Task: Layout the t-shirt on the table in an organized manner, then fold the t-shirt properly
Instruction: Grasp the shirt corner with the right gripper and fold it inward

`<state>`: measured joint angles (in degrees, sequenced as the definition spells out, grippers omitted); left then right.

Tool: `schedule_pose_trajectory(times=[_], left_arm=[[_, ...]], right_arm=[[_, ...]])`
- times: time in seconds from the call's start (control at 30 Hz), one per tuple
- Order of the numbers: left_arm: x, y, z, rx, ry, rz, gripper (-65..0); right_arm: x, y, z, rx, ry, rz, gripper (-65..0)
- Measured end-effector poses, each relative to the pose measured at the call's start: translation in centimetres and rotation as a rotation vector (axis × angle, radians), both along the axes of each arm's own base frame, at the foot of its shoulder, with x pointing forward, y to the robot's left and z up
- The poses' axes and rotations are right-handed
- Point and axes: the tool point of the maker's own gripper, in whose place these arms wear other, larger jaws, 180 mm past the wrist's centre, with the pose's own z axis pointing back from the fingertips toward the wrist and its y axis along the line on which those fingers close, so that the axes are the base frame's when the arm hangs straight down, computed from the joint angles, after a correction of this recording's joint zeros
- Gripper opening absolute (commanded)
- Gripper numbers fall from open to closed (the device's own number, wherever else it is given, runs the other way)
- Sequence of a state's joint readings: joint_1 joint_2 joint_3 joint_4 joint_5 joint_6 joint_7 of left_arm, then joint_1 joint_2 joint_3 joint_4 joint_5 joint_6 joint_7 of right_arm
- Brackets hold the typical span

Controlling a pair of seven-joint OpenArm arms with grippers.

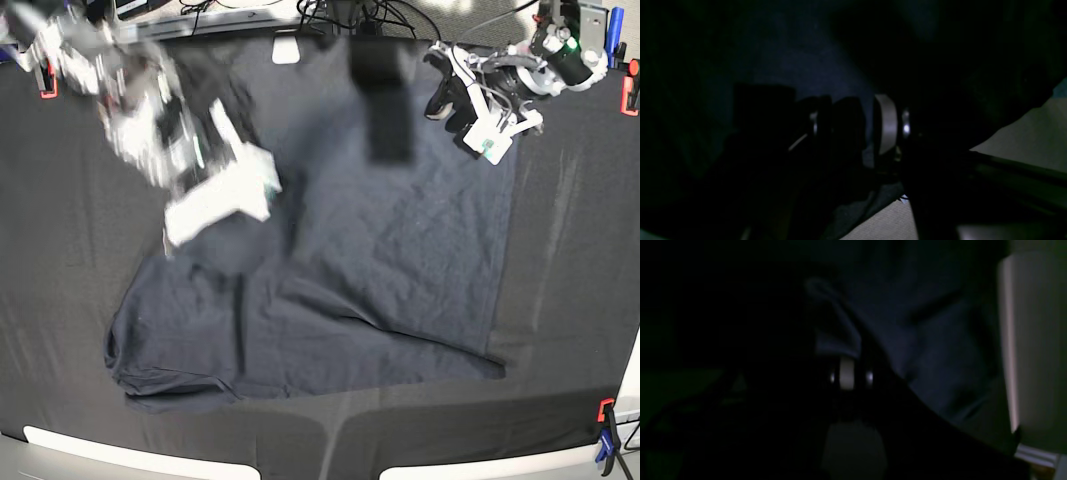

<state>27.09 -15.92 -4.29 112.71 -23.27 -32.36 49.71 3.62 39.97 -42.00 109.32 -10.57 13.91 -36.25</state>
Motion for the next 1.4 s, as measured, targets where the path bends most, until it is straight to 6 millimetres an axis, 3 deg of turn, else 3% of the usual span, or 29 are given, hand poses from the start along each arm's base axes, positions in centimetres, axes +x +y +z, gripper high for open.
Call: schedule_pose_trajectory(times=[0.13,0.43,0.73,0.87,1.03,1.2,1.23,1.33,1.4], left_arm=[[0.2,0.0,0.1,-0.003,-0.009,0.000,-47.0],[2.2,1.6,0.2,0.085,-0.054,0.056,-47.0],[2.7,1.4,0.7,0.064,-0.085,0.065,-47.0],[2.7,1.4,0.7,0.064,-0.084,0.065,-47.0],[2.7,1.4,0.7,0.064,-0.084,0.065,-47.0],[2.7,1.4,0.7,0.064,-0.084,0.065,-47.0],[2.7,1.4,0.7,0.064,-0.084,0.065,-47.0],[2.7,1.4,0.7,0.064,-0.084,0.065,-47.0],[2.7,1.4,0.7,0.064,-0.084,0.065,-47.0]], right_arm=[[3.3,2.8,0.9,0.082,-0.026,-0.027,-65.0],[12.4,5.1,0.5,0.098,-0.032,-0.161,-65.0],[19.1,8.7,3.0,0.124,-0.044,-0.208,-65.0],[21.5,8.5,3.4,0.102,-0.041,-0.249,-65.0],[24.9,5.8,4.5,0.078,-0.077,-0.389,-65.0],[26.9,4.0,6.3,0.044,-0.131,-0.461,-65.0],[27.0,3.7,6.6,0.033,-0.129,-0.475,-64.0],[27.1,3.4,6.9,0.014,-0.131,-0.492,-41.2],[26.9,3.5,6.6,0.025,-0.118,-0.495,-33.8]])
